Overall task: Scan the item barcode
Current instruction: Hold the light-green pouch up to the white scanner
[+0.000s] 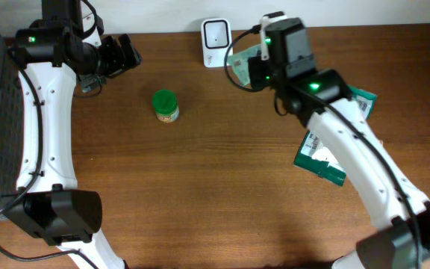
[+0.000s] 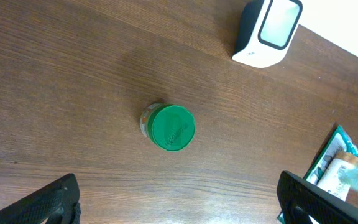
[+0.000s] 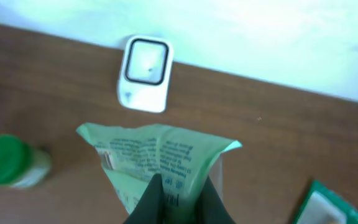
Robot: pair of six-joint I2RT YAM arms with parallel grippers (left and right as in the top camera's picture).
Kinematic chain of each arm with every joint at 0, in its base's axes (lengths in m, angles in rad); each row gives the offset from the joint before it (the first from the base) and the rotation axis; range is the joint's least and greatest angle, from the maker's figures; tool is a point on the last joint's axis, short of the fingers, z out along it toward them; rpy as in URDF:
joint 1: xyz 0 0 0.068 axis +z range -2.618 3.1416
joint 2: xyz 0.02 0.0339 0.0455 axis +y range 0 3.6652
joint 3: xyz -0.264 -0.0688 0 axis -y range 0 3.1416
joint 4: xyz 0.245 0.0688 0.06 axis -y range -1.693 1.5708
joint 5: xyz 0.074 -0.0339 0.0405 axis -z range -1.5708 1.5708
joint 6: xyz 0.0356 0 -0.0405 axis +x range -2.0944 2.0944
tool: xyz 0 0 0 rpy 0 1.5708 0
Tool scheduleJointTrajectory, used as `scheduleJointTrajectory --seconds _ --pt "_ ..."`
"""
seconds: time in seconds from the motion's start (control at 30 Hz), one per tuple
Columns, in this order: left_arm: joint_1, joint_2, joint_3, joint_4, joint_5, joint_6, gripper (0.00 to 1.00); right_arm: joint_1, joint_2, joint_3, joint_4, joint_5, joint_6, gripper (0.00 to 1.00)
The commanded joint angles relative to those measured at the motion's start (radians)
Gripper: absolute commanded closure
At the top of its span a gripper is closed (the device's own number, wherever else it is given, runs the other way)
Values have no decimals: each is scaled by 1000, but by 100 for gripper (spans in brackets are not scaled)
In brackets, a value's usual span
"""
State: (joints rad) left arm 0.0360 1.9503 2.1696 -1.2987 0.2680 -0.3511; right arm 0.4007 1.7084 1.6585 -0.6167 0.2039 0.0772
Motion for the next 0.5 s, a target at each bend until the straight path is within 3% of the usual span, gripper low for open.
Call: scheduleJointTrajectory --seconds 0.0,0.23,0.47 --pt "2 -15 10 -2 -6 9 1 8 48 16 89 105 -145 96" --pt "2 -15 10 -2 -6 9 1 8 227 16 486 105 -533 96" --pt "2 -15 10 -2 -6 9 1 8 550 16 1260 101 -882 96"
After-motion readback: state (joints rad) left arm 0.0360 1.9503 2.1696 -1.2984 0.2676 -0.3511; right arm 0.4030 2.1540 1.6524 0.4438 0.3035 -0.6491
